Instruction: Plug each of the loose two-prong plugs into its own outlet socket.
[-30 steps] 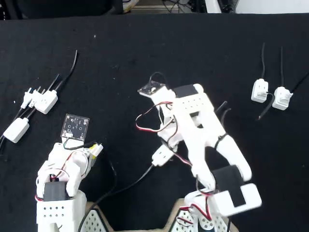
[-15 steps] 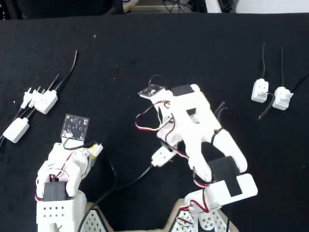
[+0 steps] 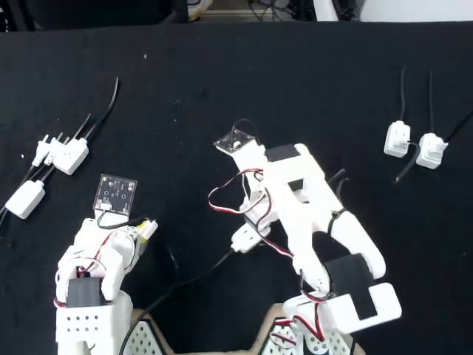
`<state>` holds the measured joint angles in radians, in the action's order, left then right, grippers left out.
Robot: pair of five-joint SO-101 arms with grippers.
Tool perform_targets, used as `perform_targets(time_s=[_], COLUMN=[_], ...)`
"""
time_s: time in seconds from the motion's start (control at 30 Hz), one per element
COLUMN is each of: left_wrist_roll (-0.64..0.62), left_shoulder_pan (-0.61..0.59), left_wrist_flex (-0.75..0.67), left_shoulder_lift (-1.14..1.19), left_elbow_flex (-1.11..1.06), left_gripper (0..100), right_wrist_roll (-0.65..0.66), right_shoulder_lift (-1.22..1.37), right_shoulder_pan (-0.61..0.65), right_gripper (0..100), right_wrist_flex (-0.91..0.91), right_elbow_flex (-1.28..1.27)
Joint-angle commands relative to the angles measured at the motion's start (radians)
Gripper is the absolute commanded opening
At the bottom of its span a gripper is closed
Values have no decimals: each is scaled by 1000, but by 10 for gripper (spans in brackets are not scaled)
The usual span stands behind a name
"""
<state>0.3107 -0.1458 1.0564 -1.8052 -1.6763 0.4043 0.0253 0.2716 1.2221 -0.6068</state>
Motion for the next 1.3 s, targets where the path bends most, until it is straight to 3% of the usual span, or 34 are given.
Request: perform_targets(time_s=[0.0, 0.23, 0.47, 0.6, 0.8, 1.27], left_wrist_roll=[-9, -9, -9, -9, -9, -9], left_shoulder_pan=[-12, -12, -12, -12, -12, -12], left_wrist_flex=[6, 6, 6, 6, 6, 6], left_shoulder_lift=[-9, -9, -9, -9, -9, -9], left_elbow_flex=[-22, -22, -22, -22, -22, -22], left_gripper=[242, 242, 242, 242, 242, 242], right_wrist_roll=[-12, -3, -3, -3, 0, 367], right_shoulder_lift=[22, 22, -97, -302, -533, -573], right_shoulder_pan=[-9, 18, 78, 89, 98, 98], right_gripper=[38, 289, 214, 216, 216, 217], right_wrist_flex=[-58, 43, 152, 261, 269, 282], right_elbow_flex=[-25, 61, 130, 153, 127, 148])
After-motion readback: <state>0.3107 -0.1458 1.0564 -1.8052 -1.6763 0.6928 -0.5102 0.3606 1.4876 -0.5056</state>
